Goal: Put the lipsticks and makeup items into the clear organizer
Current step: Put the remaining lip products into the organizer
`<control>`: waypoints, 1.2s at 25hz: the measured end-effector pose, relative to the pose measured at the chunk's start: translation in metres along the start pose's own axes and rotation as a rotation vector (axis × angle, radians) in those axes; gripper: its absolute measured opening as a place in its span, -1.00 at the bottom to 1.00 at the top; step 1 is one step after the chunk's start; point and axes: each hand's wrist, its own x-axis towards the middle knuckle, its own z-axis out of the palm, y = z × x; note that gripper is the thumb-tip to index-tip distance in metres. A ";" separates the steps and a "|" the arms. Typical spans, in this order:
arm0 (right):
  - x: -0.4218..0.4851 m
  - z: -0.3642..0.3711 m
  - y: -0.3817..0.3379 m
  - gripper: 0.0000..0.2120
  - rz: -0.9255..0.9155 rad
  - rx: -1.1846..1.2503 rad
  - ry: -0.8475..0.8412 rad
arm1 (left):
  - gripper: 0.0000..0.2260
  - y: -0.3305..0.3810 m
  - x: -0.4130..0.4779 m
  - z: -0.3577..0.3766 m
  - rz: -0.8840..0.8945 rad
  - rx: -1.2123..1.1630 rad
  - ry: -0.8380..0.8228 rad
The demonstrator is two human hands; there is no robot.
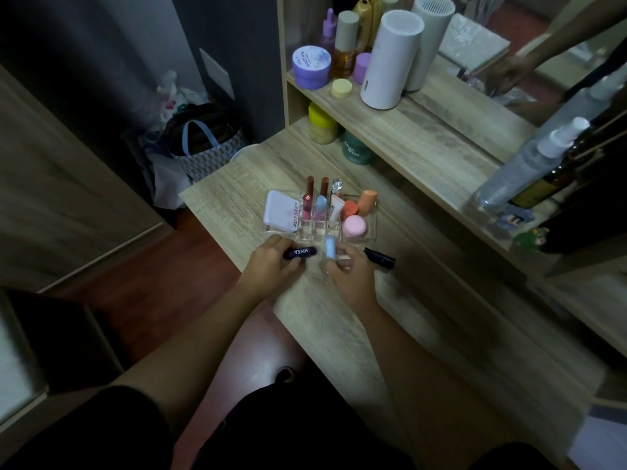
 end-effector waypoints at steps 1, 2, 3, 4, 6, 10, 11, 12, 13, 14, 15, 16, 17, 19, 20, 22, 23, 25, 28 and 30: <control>0.001 -0.003 -0.004 -0.75 -0.029 0.038 0.031 | -0.79 0.000 -0.002 -0.006 0.030 -0.026 0.070; 0.004 -0.004 -0.009 -0.78 -0.051 0.067 0.068 | -0.78 0.001 -0.002 -0.011 0.054 -0.042 0.128; 0.008 -0.004 -0.015 -0.82 -0.069 0.088 0.098 | -0.77 0.004 0.000 -0.017 0.057 -0.060 0.177; 0.013 -0.004 -0.020 -0.82 -0.083 0.102 0.120 | -0.76 0.007 0.004 -0.022 0.041 -0.090 0.215; 0.021 -0.001 -0.028 -0.78 -0.086 0.108 0.139 | -0.76 0.016 0.016 -0.028 0.001 -0.162 0.261; 0.031 0.007 -0.029 -0.82 -0.133 0.024 0.149 | -0.77 0.024 0.035 -0.028 0.000 -0.117 0.195; 0.031 0.009 -0.027 -0.83 -0.144 0.016 0.148 | -0.78 0.023 0.037 -0.026 -0.001 -0.079 0.165; 0.031 0.011 -0.025 -0.82 -0.147 0.017 0.146 | -0.78 0.023 0.039 -0.024 -0.004 -0.050 0.147; 0.031 0.013 -0.024 -0.80 -0.148 0.026 0.141 | -0.79 0.022 0.040 -0.023 -0.008 -0.036 0.146; 0.031 0.015 -0.024 -0.79 -0.144 0.038 0.133 | -0.79 0.022 0.041 -0.021 -0.014 -0.034 0.156; 0.033 0.017 -0.024 -0.79 -0.137 0.047 0.123 | -0.78 0.022 0.042 -0.020 -0.021 -0.038 0.168; 0.034 0.018 -0.023 -0.78 -0.128 0.048 0.113 | -0.78 0.022 0.043 -0.019 -0.036 -0.051 0.171; 0.035 0.020 -0.022 -0.78 -0.124 0.042 0.107 | -0.78 0.022 0.043 -0.018 -0.054 -0.073 0.168; 0.036 0.021 -0.019 -0.79 -0.122 0.017 0.107 | -0.81 0.020 0.043 -0.016 -0.080 -0.117 0.153; 0.036 0.021 -0.017 -0.78 -0.116 0.005 0.103 | -0.83 0.019 0.044 -0.016 -0.080 -0.127 0.147; 0.038 0.021 -0.015 -0.76 -0.103 -0.011 0.085 | -0.85 0.019 0.046 -0.015 -0.064 -0.133 0.136; 0.039 0.021 -0.015 -0.75 -0.106 -0.018 0.079 | -0.85 0.019 0.047 -0.015 -0.055 -0.136 0.131; 0.041 0.023 -0.016 -0.74 -0.119 -0.042 0.080 | -0.83 0.020 0.048 -0.013 -0.051 -0.151 0.125; 0.042 0.024 -0.017 -0.76 -0.127 -0.049 0.092 | -0.82 0.022 0.046 -0.011 -0.068 -0.196 0.133; 0.042 0.024 -0.017 -0.77 -0.120 -0.050 0.089 | -0.82 0.022 0.045 -0.011 -0.057 -0.183 0.126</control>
